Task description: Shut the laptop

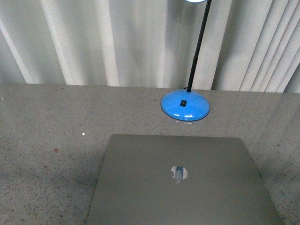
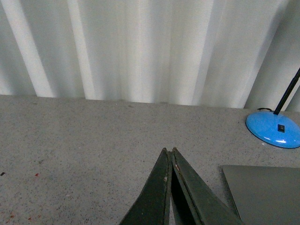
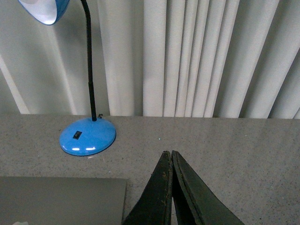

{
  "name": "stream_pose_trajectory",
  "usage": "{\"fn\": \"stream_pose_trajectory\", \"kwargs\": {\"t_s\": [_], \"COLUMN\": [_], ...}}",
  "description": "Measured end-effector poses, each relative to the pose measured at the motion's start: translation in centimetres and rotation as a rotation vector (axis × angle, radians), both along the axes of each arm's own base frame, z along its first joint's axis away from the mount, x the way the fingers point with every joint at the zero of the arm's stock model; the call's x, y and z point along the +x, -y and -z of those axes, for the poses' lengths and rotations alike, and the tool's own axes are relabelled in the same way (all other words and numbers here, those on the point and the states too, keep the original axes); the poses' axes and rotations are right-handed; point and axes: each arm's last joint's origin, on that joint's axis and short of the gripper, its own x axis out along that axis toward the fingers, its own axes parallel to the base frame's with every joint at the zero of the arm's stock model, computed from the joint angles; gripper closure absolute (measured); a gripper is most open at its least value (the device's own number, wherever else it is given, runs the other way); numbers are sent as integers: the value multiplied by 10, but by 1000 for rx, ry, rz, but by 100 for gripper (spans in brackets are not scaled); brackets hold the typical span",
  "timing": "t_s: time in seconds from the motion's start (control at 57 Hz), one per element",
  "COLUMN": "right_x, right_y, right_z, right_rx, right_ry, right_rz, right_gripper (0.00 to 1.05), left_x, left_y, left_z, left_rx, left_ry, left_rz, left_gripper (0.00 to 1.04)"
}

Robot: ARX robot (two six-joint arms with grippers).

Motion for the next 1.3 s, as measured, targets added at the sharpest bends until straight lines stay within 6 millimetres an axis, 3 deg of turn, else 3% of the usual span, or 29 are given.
{"fn": "stream_pose_trajectory", "kwargs": {"t_s": [0.596, 1.298], "right_x": [-26, -42], "right_y": [0, 0], "right_z": [-6, -7], "right_rx": [1, 2], "right_ry": [19, 24], "right_rz": [0, 0], "right_gripper": [102, 102], "left_x": [-26, -43], "left_y": [0, 0], "left_z": [-12, -12], "left_rx": [0, 0], "left_ry": [38, 41], "left_rz": [0, 0], "left_gripper": [101, 101]}}
